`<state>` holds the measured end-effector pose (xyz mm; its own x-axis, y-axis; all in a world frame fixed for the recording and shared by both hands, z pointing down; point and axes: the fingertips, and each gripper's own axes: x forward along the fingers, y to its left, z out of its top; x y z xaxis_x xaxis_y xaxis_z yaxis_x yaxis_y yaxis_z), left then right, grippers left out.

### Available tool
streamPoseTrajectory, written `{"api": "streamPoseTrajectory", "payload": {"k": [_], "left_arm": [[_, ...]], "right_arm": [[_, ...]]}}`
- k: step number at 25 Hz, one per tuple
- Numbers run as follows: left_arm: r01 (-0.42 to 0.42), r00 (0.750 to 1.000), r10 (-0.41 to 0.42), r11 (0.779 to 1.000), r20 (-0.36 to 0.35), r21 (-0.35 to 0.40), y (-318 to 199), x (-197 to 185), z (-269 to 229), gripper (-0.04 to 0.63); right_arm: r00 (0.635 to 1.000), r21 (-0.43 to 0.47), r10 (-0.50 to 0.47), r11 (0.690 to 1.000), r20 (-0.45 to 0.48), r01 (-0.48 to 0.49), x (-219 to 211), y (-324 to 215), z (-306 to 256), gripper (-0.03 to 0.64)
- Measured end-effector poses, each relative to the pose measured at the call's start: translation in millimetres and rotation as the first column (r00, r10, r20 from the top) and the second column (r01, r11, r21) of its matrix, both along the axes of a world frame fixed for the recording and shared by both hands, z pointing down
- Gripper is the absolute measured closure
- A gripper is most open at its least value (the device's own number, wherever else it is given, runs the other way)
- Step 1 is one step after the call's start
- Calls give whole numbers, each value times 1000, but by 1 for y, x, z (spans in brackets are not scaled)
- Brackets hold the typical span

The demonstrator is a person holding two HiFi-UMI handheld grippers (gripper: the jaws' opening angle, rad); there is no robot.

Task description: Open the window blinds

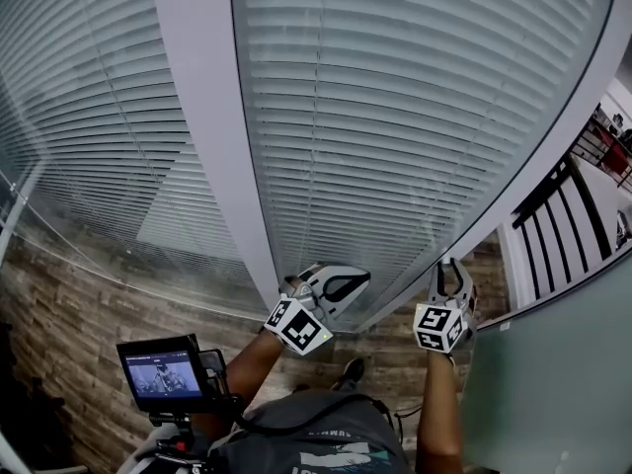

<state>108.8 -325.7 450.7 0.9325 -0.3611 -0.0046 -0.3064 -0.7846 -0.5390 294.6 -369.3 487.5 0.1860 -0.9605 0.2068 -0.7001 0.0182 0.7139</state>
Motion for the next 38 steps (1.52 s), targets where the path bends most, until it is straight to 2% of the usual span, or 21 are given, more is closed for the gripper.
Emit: {"api": "streamPoseTrajectory", "payload": {"k": [2, 3, 6, 8, 10, 11, 12, 14, 18, 20, 22, 24, 25, 27, 28, 30, 32, 34, 35, 37, 38], "left_arm": [[-7, 1000, 7, 1000, 3, 1, 2, 3, 0, 592], [-10, 1000, 10, 1000, 6, 2, 3, 4, 0, 592], [-19, 1000, 19, 1000, 7, 7, 4, 7, 1, 592], [-27, 1000, 27, 1000, 8, 12, 6, 9, 2, 592], [-26, 1000, 26, 1000, 11, 15, 6, 8, 3, 592], [-22, 1000, 22, 1000, 13, 14, 6, 7, 2, 592], [-17, 1000, 17, 1000, 13, 12, 4, 6, 1, 592], [-6, 1000, 6, 1000, 11, 9, 1, 2, 1, 592], [4, 1000, -4, 1000, 9, 11, -2, -2, 1, 592], [9, 1000, -9, 1000, 9, 13, -4, -2, 1, 592], [11, 1000, -11, 1000, 9, 9, -4, -2, 2, 592], [7, 1000, -8, 1000, 8, 9, -3, -1, 3, 592], [3, 1000, -3, 1000, 7, 13, -2, 0, 4, 592], [-7, 1000, 7, 1000, 6, 20, 0, 3, 4, 592], [-11, 1000, 10, 1000, 8, 17, 1, 4, 3, 592], [-17, 1000, 17, 1000, 10, 11, 4, 7, 1, 592], [-25, 1000, 24, 1000, 11, 15, 5, 9, 1, 592], [-31, 999, 30, 999, 16, 24, 6, 10, 4, 591], [-30, 999, 29, 999, 14, 21, 6, 10, 3, 592], [-22, 1000, 22, 1000, 8, 12, 5, 8, 0, 592], [-17, 1000, 17, 1000, 7, 9, 4, 6, 0, 592]], "right_arm": [[937, -59, -13, 998, -349, -8, -4, 0, 6, 512], [908, -76, -26, 997, -419, -7, -5, 0, 7, 512], [917, -92, -50, 996, -397, 15, -6, 0, 8, 511], [949, -86, -50, 996, -312, 24, -6, 1, 7, 512], [995, -34, -45, 999, -85, 42, -7, 6, -1, 511], [997, 6, -46, 999, 64, 46, -7, 8, -5, 509], [979, 37, -48, 998, 199, 41, -6, 9, -8, 506], [929, 56, -40, 998, 367, 21, -1, 7, -8, 506], [856, 64, -18, 998, 517, -18, 10, 0, -3, 508], [852, 84, -25, 996, 523, -22, 12, -1, -3, 508], [922, 77, -21, 997, 387, -10, 10, -1, -3, 508], [997, 27, -5, 1000, 77, 3, 4, 0, 0, 508], [993, -4, -2, 1000, -121, 1, 2, 1, 2, 508], [905, -47, -12, 999, -426, -9, -2, 2, 5, 508], [872, -57, -23, 998, -489, -6, -3, 3, 7, 508], [866, -66, -42, 998, -498, 11, -3, 4, 8, 508], [920, -71, -55, 997, -387, 30, -3, 4, 8, 508], [992, -44, -57, 998, -114, 52, -2, 7, 6, 507], [996, -8, -58, 998, 72, 59, -1, 9, 4, 506], [916, 62, -66, 997, 396, 45, 4, 12, -1, 507], [869, 79, -71, 996, 490, 36, 6, 12, -2, 506]]}}
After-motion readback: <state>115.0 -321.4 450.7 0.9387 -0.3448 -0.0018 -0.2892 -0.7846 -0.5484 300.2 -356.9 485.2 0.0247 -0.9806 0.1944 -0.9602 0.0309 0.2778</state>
